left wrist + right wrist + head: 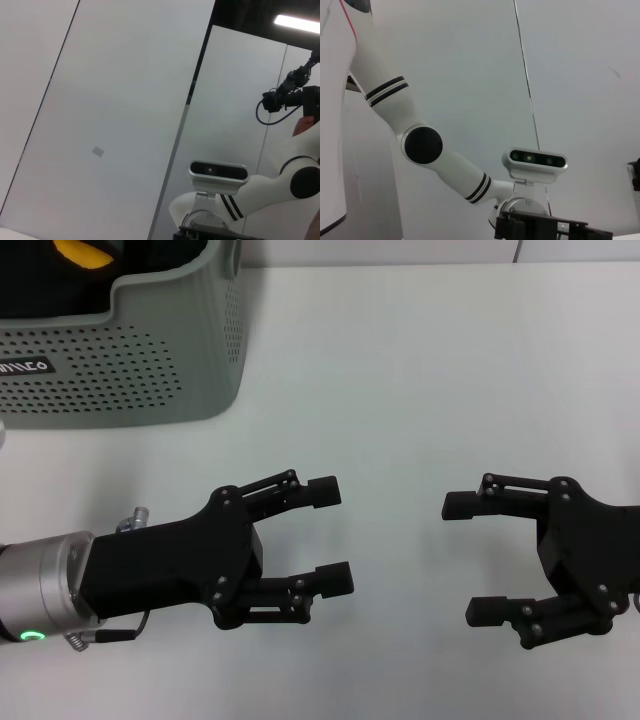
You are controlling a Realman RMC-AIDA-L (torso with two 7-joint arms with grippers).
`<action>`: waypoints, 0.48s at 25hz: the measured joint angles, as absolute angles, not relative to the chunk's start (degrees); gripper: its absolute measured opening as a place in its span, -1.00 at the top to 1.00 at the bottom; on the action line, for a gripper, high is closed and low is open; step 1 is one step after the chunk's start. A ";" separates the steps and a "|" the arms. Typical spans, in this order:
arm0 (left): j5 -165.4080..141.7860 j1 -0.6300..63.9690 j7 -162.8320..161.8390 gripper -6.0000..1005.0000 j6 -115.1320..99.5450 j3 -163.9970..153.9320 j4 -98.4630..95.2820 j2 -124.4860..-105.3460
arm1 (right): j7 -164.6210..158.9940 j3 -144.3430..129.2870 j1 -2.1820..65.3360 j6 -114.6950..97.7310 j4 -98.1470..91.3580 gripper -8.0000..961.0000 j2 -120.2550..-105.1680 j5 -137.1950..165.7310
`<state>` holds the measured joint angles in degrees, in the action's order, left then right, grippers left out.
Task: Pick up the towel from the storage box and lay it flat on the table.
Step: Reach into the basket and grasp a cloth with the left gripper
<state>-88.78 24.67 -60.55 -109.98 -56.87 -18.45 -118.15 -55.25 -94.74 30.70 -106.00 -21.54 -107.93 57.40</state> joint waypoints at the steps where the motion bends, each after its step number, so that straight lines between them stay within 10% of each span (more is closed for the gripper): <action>1: -88.77 24.65 -60.55 -0.74 -109.97 -56.89 -18.45 -118.17 | -55.23 -94.74 30.69 -106.00 -21.54 -0.79 -107.96 57.40; 12: -88.76 24.71 -61.44 -0.74 -109.94 -56.96 -18.46 -118.30 | -55.19 -94.75 30.58 -104.68 -21.72 -0.78 -108.60 57.40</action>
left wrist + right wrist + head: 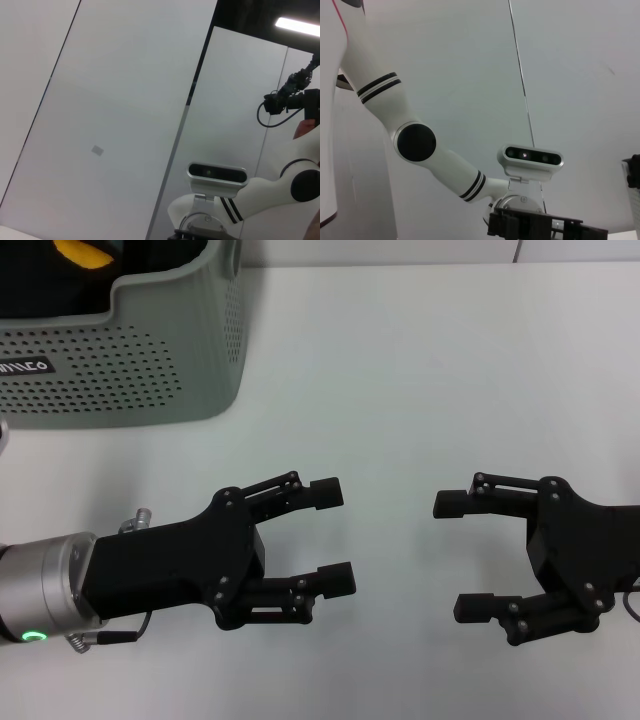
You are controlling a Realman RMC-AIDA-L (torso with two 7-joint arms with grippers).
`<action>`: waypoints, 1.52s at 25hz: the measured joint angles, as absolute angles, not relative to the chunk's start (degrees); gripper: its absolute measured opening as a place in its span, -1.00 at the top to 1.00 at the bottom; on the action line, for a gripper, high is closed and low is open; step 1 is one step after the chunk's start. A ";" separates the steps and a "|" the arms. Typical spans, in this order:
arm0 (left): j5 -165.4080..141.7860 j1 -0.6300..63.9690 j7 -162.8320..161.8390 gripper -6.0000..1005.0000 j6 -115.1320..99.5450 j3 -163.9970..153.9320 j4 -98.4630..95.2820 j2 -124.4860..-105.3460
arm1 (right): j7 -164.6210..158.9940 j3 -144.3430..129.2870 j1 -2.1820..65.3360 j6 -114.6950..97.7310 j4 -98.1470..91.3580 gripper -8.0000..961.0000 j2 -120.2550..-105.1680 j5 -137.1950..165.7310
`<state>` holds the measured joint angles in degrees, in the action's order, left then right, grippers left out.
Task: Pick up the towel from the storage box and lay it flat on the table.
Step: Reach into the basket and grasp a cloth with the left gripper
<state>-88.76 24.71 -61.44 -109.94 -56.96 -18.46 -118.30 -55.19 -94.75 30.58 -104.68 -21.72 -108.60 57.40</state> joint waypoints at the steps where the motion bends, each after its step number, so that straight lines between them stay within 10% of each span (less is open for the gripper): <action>1: -88.76 24.68 -61.37 -0.74 -109.94 -56.95 -18.46 -118.30 | -55.19 -94.75 30.58 -104.69 -21.77 -0.78 -108.60 57.39; 12: -87.57 23.85 -60.44 -0.73 -108.61 -55.13 -18.54 -118.31 | -55.19 -90.15 29.49 -103.57 -21.36 -0.79 -108.97 57.31; 25: -79.26 21.85 -58.14 -0.73 -101.46 -36.74 -13.40 -120.11 | -53.17 -72.57 23.79 -95.70 -21.50 -0.78 -113.17 57.27; 38: -62.21 23.47 -58.39 -0.73 -93.80 -36.54 -10.21 -120.15 | -53.01 -72.51 24.78 -93.60 -21.58 -0.78 -113.05 57.34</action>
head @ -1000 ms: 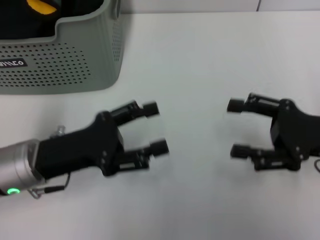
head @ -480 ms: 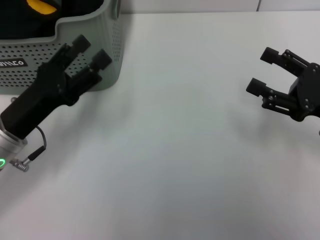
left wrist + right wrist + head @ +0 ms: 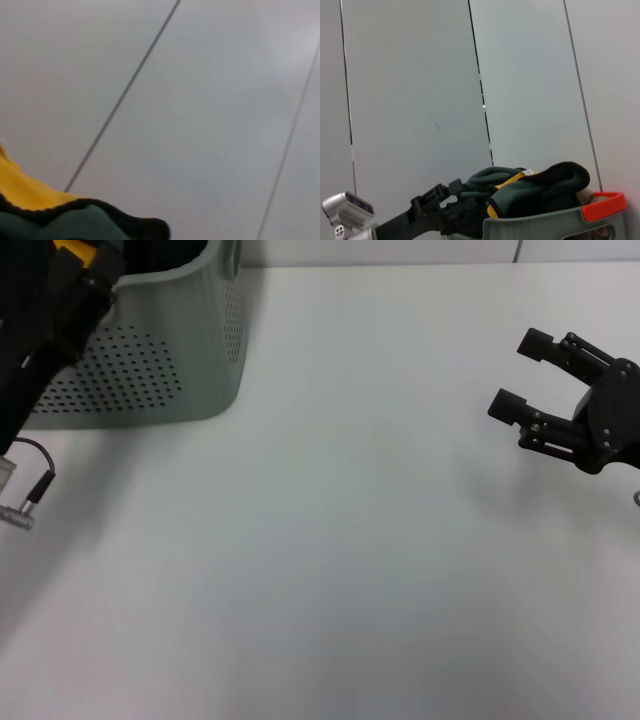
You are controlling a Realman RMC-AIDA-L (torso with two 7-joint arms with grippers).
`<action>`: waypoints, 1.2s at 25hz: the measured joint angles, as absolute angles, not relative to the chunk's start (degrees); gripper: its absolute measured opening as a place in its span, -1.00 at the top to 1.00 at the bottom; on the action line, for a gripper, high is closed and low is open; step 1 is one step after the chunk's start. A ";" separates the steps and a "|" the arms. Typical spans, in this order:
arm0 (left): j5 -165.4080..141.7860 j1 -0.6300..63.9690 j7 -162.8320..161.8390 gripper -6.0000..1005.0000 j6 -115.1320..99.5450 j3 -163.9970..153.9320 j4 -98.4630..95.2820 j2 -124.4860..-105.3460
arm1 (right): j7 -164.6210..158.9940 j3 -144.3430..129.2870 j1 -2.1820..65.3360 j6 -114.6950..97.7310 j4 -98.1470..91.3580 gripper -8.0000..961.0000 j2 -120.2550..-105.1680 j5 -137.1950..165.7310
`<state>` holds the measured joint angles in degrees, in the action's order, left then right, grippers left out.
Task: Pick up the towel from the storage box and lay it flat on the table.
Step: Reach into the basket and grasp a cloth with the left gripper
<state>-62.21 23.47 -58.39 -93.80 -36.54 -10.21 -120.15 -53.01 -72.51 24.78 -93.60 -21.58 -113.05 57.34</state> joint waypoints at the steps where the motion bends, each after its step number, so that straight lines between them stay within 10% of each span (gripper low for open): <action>1: -61.65 23.64 -58.49 -0.73 -92.89 -36.53 -10.34 -120.13 | -53.01 -72.51 24.76 -93.60 -21.58 -0.78 -113.05 57.35; 30: -56.06 27.17 -57.35 -0.72 -81.06 -36.53 -10.72 -120.20 | -52.20 -72.77 23.82 -94.22 -21.22 -0.78 -113.93 57.44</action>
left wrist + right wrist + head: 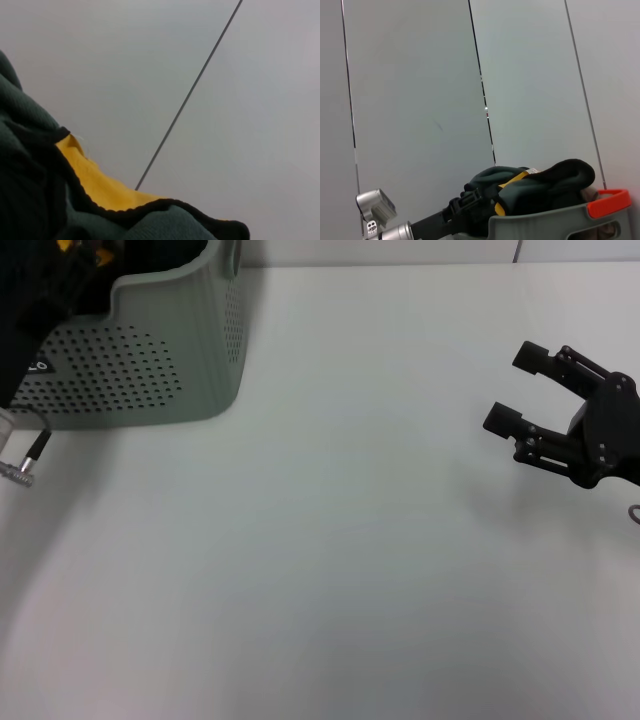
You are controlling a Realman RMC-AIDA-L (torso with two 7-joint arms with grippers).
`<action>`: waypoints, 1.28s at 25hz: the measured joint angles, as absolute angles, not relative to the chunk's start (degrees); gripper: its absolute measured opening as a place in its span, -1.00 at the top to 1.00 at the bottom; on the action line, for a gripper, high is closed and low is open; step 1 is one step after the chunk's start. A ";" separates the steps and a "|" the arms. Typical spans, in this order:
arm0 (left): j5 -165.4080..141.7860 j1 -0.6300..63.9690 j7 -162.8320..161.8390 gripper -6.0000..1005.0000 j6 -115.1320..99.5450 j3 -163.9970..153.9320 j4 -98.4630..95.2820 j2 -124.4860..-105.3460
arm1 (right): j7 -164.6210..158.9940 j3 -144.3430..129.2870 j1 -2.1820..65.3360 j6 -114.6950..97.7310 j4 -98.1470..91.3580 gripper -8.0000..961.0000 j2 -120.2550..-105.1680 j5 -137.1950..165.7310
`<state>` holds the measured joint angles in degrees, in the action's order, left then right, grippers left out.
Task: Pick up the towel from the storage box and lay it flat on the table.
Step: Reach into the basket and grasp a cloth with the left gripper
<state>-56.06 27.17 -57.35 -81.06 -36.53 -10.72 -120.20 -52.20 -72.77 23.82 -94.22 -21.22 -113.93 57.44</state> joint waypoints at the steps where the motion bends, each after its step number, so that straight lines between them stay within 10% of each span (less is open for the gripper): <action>1: -56.06 27.38 -57.68 -0.72 -81.12 -36.61 -10.57 -120.23 | -52.20 -72.77 23.82 -94.22 -21.12 -0.78 -113.93 57.45; 16: -52.16 27.98 -65.04 -0.71 -80.83 -36.46 -9.36 -120.32 | -52.20 -72.78 23.73 -94.22 -20.98 -0.78 -114.23 57.49; 24: -50.81 28.48 -68.36 0.22 -80.69 -36.70 -8.54 -120.28 | -52.21 -72.84 23.73 -94.22 -20.95 -0.78 -114.33 57.48; 32: -51.98 29.20 -68.26 0.61 -81.11 -36.87 -8.42 -120.34 | -52.21 -72.87 23.73 -94.22 -20.92 -0.78 -114.39 57.48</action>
<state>-51.98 29.20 -68.26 -81.11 -36.87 -8.42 -120.34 -52.21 -72.87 23.73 -94.22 -20.92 -114.39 57.48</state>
